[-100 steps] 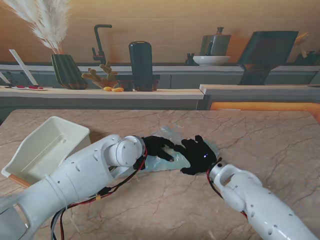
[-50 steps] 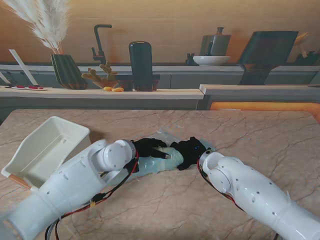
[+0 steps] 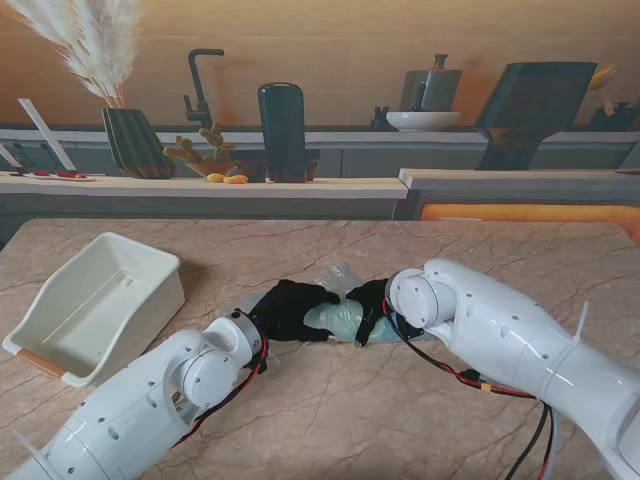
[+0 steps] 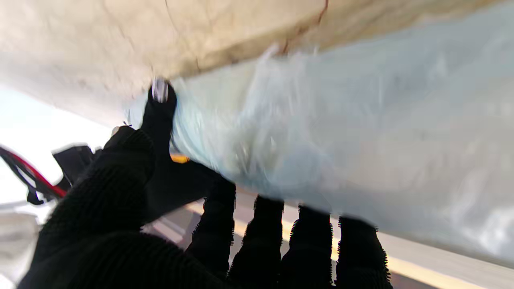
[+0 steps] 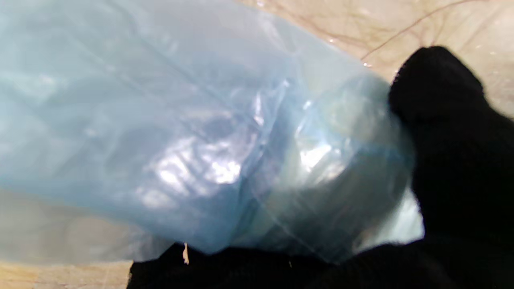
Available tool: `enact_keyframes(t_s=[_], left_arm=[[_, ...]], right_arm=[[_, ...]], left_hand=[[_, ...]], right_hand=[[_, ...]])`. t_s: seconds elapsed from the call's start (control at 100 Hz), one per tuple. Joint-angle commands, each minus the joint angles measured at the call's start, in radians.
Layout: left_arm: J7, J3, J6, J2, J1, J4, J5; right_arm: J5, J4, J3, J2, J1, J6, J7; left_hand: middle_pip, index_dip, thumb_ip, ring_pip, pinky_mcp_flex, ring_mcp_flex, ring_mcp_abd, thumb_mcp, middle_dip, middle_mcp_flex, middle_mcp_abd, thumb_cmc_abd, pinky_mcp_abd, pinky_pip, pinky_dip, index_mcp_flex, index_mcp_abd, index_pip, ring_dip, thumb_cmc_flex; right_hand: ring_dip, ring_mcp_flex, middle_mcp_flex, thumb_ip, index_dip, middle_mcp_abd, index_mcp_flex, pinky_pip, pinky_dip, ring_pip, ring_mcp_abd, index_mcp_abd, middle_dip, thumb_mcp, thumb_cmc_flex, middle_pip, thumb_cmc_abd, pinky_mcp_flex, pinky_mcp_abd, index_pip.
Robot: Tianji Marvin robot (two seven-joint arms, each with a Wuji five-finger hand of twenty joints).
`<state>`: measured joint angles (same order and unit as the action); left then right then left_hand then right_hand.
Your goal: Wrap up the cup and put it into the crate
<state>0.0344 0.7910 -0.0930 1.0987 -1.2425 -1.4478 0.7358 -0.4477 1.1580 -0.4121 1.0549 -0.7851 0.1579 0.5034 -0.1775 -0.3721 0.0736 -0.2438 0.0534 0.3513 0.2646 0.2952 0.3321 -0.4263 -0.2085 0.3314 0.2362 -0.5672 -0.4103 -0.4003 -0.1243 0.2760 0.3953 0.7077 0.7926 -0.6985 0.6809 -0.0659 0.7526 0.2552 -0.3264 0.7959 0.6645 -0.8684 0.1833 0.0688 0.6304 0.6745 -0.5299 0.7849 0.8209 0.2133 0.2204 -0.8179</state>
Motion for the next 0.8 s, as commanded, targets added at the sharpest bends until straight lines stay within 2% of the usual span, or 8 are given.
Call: enact_keyframes(t_s=[0.0,0.15,0.21,0.26,0.34,0.42,0.53,0.79], left_arm=[[0.024,-0.035,0.012,-0.008,0.019,0.016,0.022],[0.031,-0.155,0.091,-0.007,0.099,0.086,0.074],[0.018,-0.205,0.113,-0.001,0.136,0.131,0.080],[0.006,-0.237,0.128,0.005,0.162,0.162,0.082],[0.015,-0.269,0.138,0.010,0.191,0.194,0.064],[0.064,-0.288,0.142,0.011,0.216,0.210,0.019],[0.120,-0.306,0.142,0.016,0.244,0.234,-0.056],[0.332,-0.362,0.209,0.027,0.342,0.275,-0.312]], right_arm=[[0.005,-0.070,0.029,0.000,-0.047,0.017,0.038],[0.089,-0.095,0.002,0.006,-0.050,0.035,0.082],[0.103,-0.087,-0.014,-0.005,-0.053,0.028,0.112],[0.095,-0.071,-0.045,-0.014,-0.069,0.022,0.122],[0.056,-0.026,-0.155,-0.026,-0.138,0.008,0.108],[0.000,0.037,-0.295,-0.027,-0.236,-0.008,0.058],[-0.091,0.134,-0.456,-0.023,-0.368,-0.077,-0.044],[-0.384,0.248,-0.618,-0.006,-0.563,-0.330,-0.385]], left_hand=[[-0.009,0.008,-0.022,0.021,-0.010,-0.031,-0.021,0.022,-0.003,0.006,0.003,0.037,-0.010,0.025,0.016,0.030,0.000,-0.002,-0.014,-0.019],[-0.036,0.001,-0.018,-0.005,0.022,0.010,-0.027,0.135,0.007,-0.019,0.008,0.061,-0.019,0.009,-0.004,0.006,-0.004,0.028,-0.002,-0.015],[-0.058,-0.018,-0.017,-0.020,0.027,0.021,-0.039,0.170,0.015,-0.032,0.008,0.071,-0.028,-0.024,-0.012,-0.003,0.001,0.066,0.001,-0.011],[-0.078,-0.038,-0.016,-0.035,0.040,0.044,-0.047,0.205,0.021,-0.059,0.016,0.076,-0.028,-0.057,-0.015,-0.035,0.003,0.109,0.002,-0.007],[-0.123,-0.093,-0.012,-0.092,0.068,0.145,-0.046,0.274,0.036,-0.178,0.031,0.084,-0.022,-0.138,-0.011,-0.119,0.032,0.224,0.016,0.007],[-0.154,-0.132,-0.006,-0.145,0.094,0.230,-0.038,0.309,0.052,-0.280,0.045,0.084,-0.023,-0.204,-0.008,-0.187,0.060,0.309,0.041,0.035],[-0.162,-0.164,0.043,-0.159,0.101,0.251,-0.038,0.313,0.058,-0.311,0.052,0.139,-0.025,-0.219,-0.001,-0.206,0.098,0.380,0.048,0.121],[-0.122,-0.150,0.039,-0.116,0.064,0.191,-0.030,0.230,0.044,-0.268,0.045,0.113,-0.047,-0.165,0.032,-0.199,0.129,0.397,0.035,0.226]], right_hand=[[0.013,0.008,0.114,0.035,-0.056,-0.033,-0.436,-0.005,-0.003,-0.027,0.014,-0.213,-0.018,0.496,-0.378,0.059,-0.184,-0.019,0.008,-0.095],[-0.022,0.072,0.041,0.059,-0.047,-0.036,-0.404,-0.070,0.023,0.090,-0.008,-0.209,-0.037,0.460,-0.360,-0.022,-0.212,-0.037,0.002,-0.033],[-0.178,0.138,-0.065,0.292,-0.047,-0.052,-0.291,-0.157,0.039,0.267,-0.048,-0.181,-0.140,0.307,-0.287,-0.118,-0.330,-0.061,0.005,0.094],[-0.236,0.169,-0.122,0.328,-0.070,-0.053,-0.214,-0.207,0.033,0.380,-0.044,-0.150,-0.192,0.265,-0.238,-0.192,-0.308,-0.077,0.014,0.159],[-0.296,0.221,-0.216,0.275,-0.109,-0.047,-0.108,-0.272,0.043,0.521,-0.031,-0.110,-0.240,0.095,-0.132,-0.268,-0.266,-0.100,0.031,0.247],[-0.339,0.253,-0.281,0.171,-0.122,-0.042,-0.040,-0.317,0.069,0.618,-0.016,-0.088,-0.262,0.010,-0.037,-0.309,-0.226,-0.110,0.038,0.297],[-0.354,0.263,-0.326,0.119,-0.134,-0.040,0.015,-0.328,0.084,0.657,-0.012,-0.079,-0.273,-0.017,0.030,-0.333,-0.207,-0.114,0.042,0.337],[-0.336,0.216,-0.333,0.062,-0.135,-0.042,0.050,-0.333,0.095,0.634,-0.024,-0.069,-0.268,0.000,0.113,-0.300,-0.205,-0.070,0.043,0.340]])
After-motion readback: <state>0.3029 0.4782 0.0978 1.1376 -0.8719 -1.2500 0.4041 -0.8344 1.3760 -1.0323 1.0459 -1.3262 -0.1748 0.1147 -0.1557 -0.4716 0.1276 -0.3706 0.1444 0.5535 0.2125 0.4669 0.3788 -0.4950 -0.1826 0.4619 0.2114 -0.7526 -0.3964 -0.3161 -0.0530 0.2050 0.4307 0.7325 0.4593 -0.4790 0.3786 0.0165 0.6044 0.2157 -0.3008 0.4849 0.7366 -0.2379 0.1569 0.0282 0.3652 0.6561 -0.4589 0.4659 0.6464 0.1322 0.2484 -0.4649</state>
